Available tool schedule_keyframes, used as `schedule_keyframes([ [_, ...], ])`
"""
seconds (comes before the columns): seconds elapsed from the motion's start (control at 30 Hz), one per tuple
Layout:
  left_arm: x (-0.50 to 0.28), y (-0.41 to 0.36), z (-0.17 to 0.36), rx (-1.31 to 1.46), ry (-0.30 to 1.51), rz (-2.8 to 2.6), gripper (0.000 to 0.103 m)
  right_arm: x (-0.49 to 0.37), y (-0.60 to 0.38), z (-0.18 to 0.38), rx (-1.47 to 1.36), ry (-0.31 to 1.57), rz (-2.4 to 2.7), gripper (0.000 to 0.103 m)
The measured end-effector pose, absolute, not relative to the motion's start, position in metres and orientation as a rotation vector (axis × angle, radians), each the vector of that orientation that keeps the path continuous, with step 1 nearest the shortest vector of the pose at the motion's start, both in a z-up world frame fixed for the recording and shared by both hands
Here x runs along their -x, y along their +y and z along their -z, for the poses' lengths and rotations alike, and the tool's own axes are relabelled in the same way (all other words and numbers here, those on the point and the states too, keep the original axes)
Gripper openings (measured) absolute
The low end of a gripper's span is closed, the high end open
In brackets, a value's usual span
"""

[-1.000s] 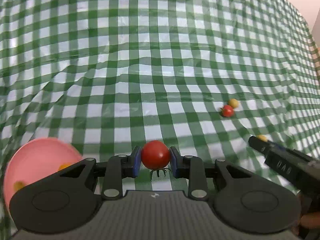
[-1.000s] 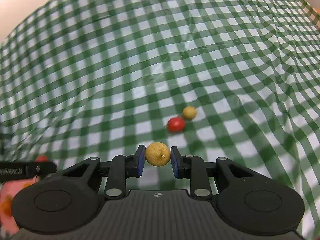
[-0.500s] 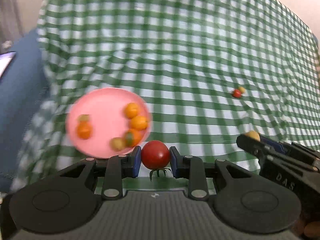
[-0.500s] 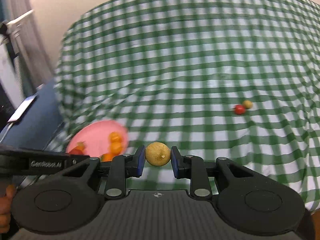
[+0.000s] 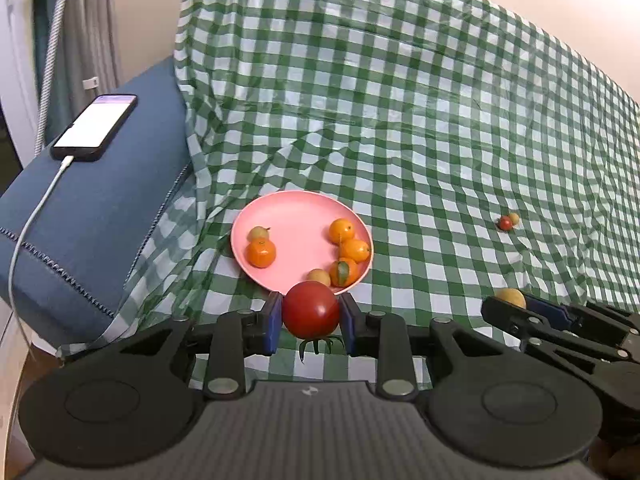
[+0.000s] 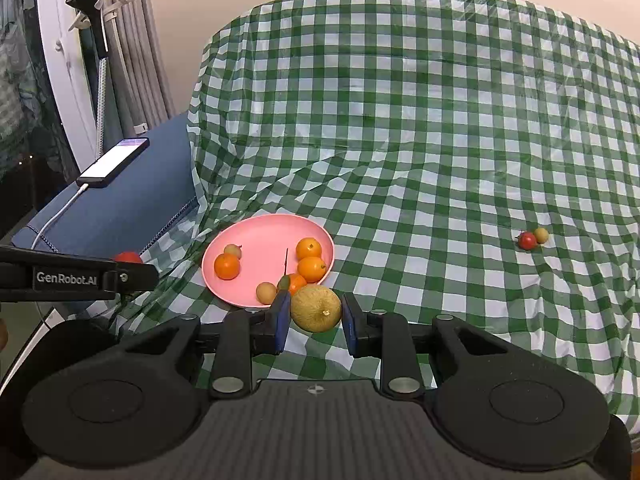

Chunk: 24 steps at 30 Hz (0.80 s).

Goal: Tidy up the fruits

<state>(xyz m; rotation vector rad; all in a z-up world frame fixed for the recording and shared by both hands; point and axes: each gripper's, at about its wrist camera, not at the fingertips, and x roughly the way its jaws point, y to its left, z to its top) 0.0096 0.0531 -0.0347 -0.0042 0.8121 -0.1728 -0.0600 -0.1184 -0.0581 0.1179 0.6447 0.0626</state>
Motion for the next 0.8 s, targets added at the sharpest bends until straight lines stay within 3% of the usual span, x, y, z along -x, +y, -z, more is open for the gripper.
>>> schedule_keyframes([
  [0.8,-0.034,0.068,0.051,0.046,0.843,0.130,0.033,0.043,-0.125,0.074,-0.099,0.694,-0.063,0.028],
])
